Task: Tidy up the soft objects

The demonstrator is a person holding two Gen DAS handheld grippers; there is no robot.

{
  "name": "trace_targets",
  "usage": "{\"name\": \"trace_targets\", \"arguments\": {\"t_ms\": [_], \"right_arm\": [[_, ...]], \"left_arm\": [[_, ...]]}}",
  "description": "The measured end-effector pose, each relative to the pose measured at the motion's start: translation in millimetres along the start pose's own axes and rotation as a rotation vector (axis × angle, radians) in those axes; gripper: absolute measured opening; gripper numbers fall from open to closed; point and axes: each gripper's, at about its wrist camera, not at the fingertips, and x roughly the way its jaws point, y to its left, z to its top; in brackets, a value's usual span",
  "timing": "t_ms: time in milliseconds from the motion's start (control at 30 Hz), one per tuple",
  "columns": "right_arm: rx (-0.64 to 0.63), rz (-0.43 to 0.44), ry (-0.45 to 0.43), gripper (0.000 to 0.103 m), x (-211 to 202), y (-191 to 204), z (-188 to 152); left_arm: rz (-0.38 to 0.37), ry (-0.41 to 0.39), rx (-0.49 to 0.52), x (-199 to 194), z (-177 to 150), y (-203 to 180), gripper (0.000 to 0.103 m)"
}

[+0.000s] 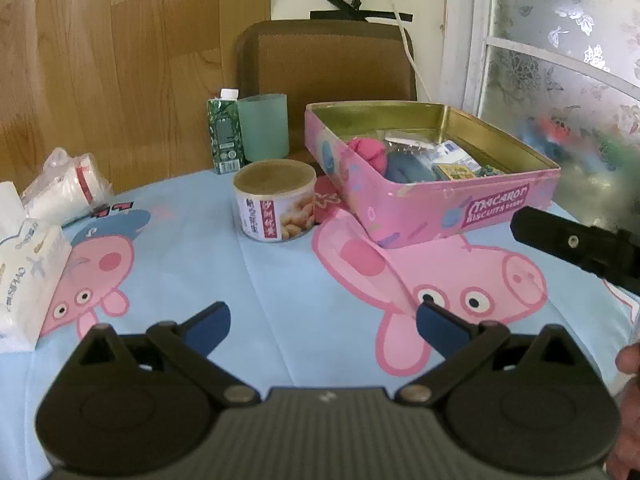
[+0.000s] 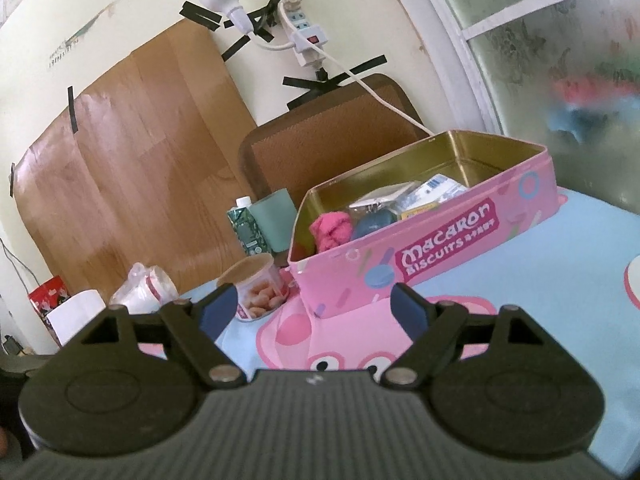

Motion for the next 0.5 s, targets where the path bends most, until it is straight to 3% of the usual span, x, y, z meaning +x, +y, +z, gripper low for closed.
{"name": "trace_targets", "arguments": {"t_ms": [500], "right_arm": [[0.013,0.0,0.011,0.086,1.4,-1.8,-2.1]], "left_arm": [[0.038,0.005,-0.019,2.5,-0.6,3.4,0.103]]}}
